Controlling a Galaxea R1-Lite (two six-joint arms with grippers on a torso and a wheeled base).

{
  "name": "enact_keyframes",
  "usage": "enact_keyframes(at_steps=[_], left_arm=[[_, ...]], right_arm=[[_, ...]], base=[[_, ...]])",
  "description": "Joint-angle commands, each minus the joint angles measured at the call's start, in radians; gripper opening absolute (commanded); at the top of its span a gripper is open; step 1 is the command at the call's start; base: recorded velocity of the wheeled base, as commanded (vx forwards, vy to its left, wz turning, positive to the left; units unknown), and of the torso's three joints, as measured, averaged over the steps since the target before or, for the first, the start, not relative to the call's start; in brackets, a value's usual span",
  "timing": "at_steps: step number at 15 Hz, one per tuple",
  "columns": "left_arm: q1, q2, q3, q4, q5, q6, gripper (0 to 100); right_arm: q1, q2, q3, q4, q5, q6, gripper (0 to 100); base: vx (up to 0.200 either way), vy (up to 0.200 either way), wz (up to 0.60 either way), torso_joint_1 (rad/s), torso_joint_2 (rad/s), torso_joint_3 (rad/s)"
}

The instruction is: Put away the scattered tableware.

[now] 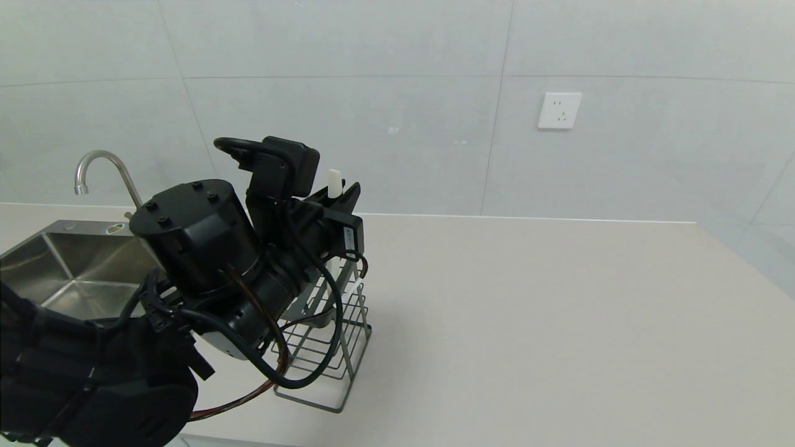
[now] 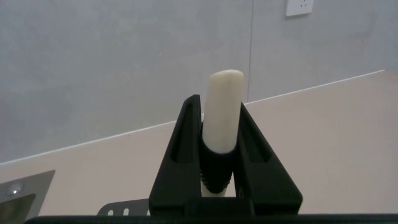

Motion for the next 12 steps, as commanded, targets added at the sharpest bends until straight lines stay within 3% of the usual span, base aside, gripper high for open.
enact_keyframes(at_steps=[1, 8, 9, 12], left_arm=[[0.000, 0.019, 0.000, 0.000, 0.000, 0.000, 0], [0.003, 0.049, -0.014, 0.000, -0.007, 0.000, 0], [0.005, 0.049, -0.011, 0.000, -0.017, 0.000, 100], [0.025, 0.049, -0.008, -0.003, -0.034, 0.000, 100]], right_arm=[[0.000, 0.001, -0.002, 0.000, 0.000, 0.000, 0], [0.000, 0.001, 0.000, 0.000, 0.000, 0.003, 0], [0.000, 0.001, 0.000, 0.000, 0.000, 0.003, 0], [0.000, 0.001, 0.000, 0.000, -0.001, 0.004, 0]], base=[[0.000, 0.000, 0.00, 0.000, 0.00, 0.000], [0.000, 0.000, 0.00, 0.000, 0.00, 0.000], [0.000, 0.000, 0.00, 0.000, 0.00, 0.000], [0.000, 0.000, 0.00, 0.000, 0.00, 0.000]])
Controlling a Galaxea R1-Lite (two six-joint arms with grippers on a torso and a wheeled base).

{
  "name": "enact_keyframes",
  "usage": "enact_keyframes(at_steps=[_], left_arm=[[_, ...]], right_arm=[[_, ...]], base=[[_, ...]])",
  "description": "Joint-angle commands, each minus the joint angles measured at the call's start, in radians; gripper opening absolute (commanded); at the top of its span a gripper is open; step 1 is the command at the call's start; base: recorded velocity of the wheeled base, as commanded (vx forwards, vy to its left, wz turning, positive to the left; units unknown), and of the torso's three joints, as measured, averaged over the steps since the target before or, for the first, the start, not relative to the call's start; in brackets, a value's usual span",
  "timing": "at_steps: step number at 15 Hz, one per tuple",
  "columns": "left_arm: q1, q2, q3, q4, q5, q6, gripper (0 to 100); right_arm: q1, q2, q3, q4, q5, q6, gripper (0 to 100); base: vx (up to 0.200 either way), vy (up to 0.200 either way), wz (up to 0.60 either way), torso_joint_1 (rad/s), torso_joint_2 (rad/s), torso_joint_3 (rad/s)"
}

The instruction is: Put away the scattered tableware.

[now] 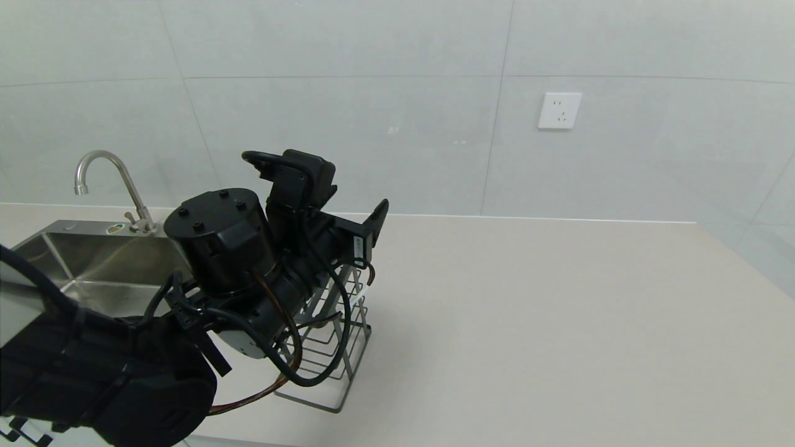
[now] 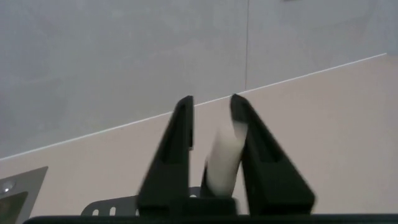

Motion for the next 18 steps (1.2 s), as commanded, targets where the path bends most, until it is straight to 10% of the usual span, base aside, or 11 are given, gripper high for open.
enact_keyframes(at_steps=[1, 12, 14, 18], left_arm=[[0.029, 0.001, 0.002, -0.005, -0.012, 0.001, 100], [0.147, -0.177, 0.083, 0.000, -0.469, 0.049, 100], [0.222, -0.297, 0.158, 0.003, -0.656, 0.037, 100], [0.371, -0.616, 0.275, 0.002, -0.664, -0.197, 100]], right_arm=[[0.001, 0.001, 0.000, 0.000, 0.000, 0.000, 0], [0.001, 0.001, 0.000, 0.000, 0.000, 0.002, 0], [0.001, 0.001, 0.000, 0.000, 0.000, 0.000, 0], [0.001, 0.001, 0.000, -0.002, 0.000, 0.000, 0]], base=[[0.000, 0.000, 0.00, 0.000, 0.00, 0.000], [0.000, 0.000, 0.00, 0.000, 0.00, 0.000], [0.000, 0.000, 0.00, 0.000, 0.00, 0.000], [0.000, 0.000, 0.00, 0.000, 0.00, 0.000]])
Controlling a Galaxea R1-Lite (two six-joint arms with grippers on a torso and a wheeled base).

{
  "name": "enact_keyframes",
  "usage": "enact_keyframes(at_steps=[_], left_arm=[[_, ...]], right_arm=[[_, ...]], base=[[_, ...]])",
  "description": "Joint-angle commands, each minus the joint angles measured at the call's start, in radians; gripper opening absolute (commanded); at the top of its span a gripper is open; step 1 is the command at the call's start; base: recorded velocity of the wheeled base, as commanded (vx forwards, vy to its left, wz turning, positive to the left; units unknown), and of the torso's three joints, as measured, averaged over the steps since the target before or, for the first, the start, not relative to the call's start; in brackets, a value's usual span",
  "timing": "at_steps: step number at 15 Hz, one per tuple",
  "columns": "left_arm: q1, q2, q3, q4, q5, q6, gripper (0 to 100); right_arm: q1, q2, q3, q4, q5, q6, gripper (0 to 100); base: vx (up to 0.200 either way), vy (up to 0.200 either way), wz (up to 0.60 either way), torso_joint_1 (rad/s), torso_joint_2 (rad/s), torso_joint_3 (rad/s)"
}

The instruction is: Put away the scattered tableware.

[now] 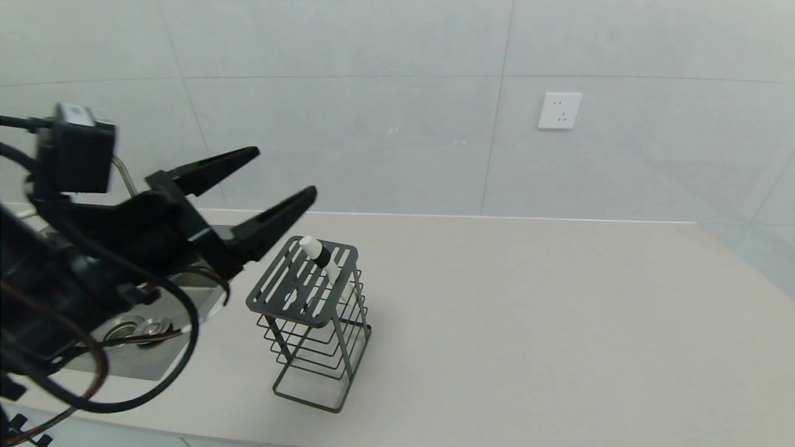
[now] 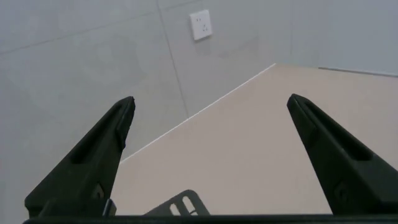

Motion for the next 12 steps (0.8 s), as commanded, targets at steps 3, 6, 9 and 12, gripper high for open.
enact_keyframes(at_steps=[3, 6, 9, 12], left_arm=[[0.207, -0.394, 0.125, -0.001, 0.094, -0.082, 100], [0.440, -0.695, 0.292, 0.070, 0.168, -0.111, 100], [0.438, -0.881, 0.373, 0.174, 0.165, -0.107, 100], [0.445, -1.052, 0.473, 0.271, 0.163, -0.095, 100]], right_arm=[[0.001, 0.001, 0.000, -0.001, 0.000, 0.002, 0], [0.001, 0.001, 0.000, -0.001, 0.000, -0.004, 0], [-0.001, 0.001, 0.000, -0.001, 0.000, -0.001, 0], [0.001, 0.001, 0.000, -0.001, 0.000, -0.001, 0]], base=[[0.000, 0.000, 0.00, 0.000, 0.00, 0.000], [0.000, 0.000, 0.00, 0.000, 0.00, 0.000], [0.000, 0.000, 0.00, 0.000, 0.00, 0.000], [0.000, 0.000, 0.00, 0.000, 0.00, 0.000]])
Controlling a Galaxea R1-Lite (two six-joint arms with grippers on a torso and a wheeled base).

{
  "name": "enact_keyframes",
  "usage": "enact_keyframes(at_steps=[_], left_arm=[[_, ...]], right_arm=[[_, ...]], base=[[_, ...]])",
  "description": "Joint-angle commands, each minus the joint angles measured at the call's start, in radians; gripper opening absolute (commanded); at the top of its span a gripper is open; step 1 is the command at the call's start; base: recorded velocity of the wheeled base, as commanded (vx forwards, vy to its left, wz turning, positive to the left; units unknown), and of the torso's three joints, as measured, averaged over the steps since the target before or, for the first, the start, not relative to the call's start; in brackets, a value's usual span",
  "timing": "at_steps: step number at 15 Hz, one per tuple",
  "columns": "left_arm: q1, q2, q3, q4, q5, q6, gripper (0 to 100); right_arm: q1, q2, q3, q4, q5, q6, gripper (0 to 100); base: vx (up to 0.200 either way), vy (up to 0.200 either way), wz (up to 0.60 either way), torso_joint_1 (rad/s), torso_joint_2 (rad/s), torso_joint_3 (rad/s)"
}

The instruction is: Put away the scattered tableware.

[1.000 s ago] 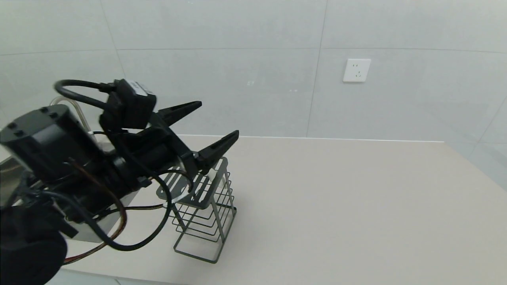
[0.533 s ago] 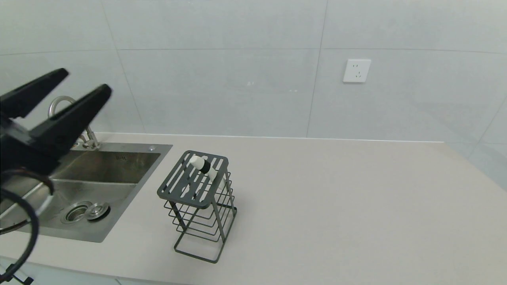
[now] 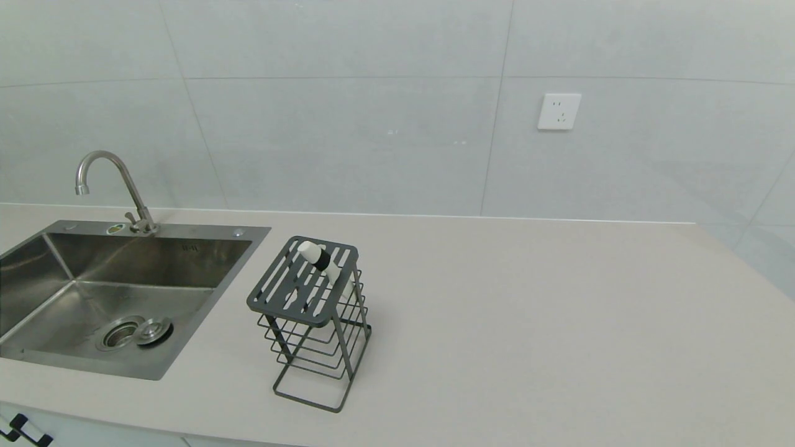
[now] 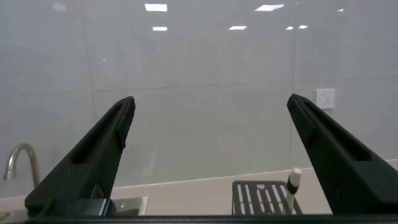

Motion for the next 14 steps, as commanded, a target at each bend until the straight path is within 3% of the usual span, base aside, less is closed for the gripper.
enact_keyframes(at_steps=[1, 4, 6, 8, 10, 14], left_arm=[[0.011, -0.220, 0.083, 0.109, 0.001, 0.010, 100], [0.008, -0.449, 0.081, 0.543, 0.001, 0.073, 100], [-0.004, -0.515, 0.081, 0.813, 0.004, 0.083, 100], [-0.004, -0.515, 0.075, 0.977, 0.033, 0.076, 100], [-0.004, -0.515, 0.083, 0.992, 0.126, 0.069, 100], [-0.006, -0.515, 0.083, 0.992, 0.129, 0.069, 100]], right_arm=[[0.001, 0.001, 0.000, -0.001, 0.000, -0.001, 0], [0.001, 0.001, 0.000, -0.001, 0.000, -0.005, 0], [0.001, 0.001, 0.000, -0.001, 0.000, -0.005, 0], [0.001, 0.001, 0.000, 0.001, 0.000, 0.000, 0], [0.001, 0.001, 0.000, 0.001, 0.000, 0.005, 0], [0.001, 0.001, 0.000, 0.001, 0.000, 0.003, 0]], base=[[0.000, 0.000, 0.00, 0.000, 0.00, 0.000], [0.000, 0.000, 0.00, 0.000, 0.00, 0.000], [0.000, 0.000, 0.00, 0.000, 0.00, 0.000], [0.000, 0.000, 0.00, 0.000, 0.00, 0.000], [0.000, 0.000, 0.00, 0.000, 0.00, 0.000], [0.000, 0.000, 0.00, 0.000, 0.00, 0.000]])
